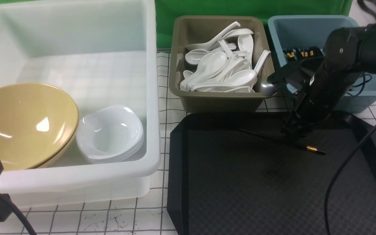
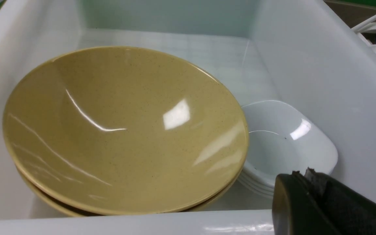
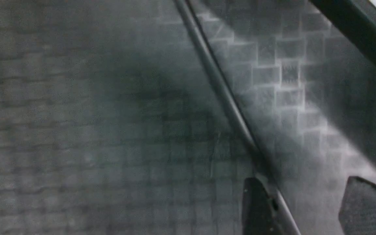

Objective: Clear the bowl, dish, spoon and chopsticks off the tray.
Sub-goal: Use the right arm to grab a chopstick

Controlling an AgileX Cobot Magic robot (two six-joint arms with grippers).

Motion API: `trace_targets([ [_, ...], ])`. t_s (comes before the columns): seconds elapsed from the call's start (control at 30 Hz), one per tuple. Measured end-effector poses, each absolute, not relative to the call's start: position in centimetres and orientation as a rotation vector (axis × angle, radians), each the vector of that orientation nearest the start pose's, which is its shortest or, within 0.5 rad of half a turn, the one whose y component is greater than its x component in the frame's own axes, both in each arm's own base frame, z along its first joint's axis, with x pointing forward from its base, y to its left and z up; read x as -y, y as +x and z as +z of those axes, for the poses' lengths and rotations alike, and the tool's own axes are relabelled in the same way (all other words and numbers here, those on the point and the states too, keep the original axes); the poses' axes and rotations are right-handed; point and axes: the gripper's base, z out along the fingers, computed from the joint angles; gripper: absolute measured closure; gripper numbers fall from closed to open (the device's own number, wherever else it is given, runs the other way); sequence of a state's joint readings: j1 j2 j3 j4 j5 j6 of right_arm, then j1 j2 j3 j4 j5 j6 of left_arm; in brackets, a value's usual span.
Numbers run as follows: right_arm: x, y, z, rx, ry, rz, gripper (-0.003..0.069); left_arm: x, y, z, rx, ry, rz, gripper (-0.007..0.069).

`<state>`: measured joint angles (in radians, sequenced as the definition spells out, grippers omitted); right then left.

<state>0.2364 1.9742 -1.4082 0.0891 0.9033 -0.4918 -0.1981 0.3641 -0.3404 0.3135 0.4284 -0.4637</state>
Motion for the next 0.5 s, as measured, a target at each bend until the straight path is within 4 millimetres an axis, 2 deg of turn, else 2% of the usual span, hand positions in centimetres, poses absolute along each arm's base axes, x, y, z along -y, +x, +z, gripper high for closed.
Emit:
trace_targets([
  [0.07, -10.2, 38.1, 16.8, -2.831, -1.01, 0.105, 0.0287, 0.5, 8.4, 26.7, -1.915, -0.066, -0.13, 0.0638],
  [0.2, -10.8, 37.9, 16.7, -2.847, -1.033, 0.127, 0.0328, 0.5, 8.4, 26.7, -1.916, -0.066, -0.128, 0.0638],
  [0.37, -13.0, 36.6, 16.7, -2.898, -1.098, 0.156, 0.0567, 0.5, 8.4, 26.7, -1.916, -0.066, -0.127, 0.0638],
  [0.5, -14.9, 35.2, 17.4, -2.906, -1.151, 0.161, 0.0582, 0.5, 8.4, 26.7, -1.916, -0.059, -0.123, 0.0638],
])
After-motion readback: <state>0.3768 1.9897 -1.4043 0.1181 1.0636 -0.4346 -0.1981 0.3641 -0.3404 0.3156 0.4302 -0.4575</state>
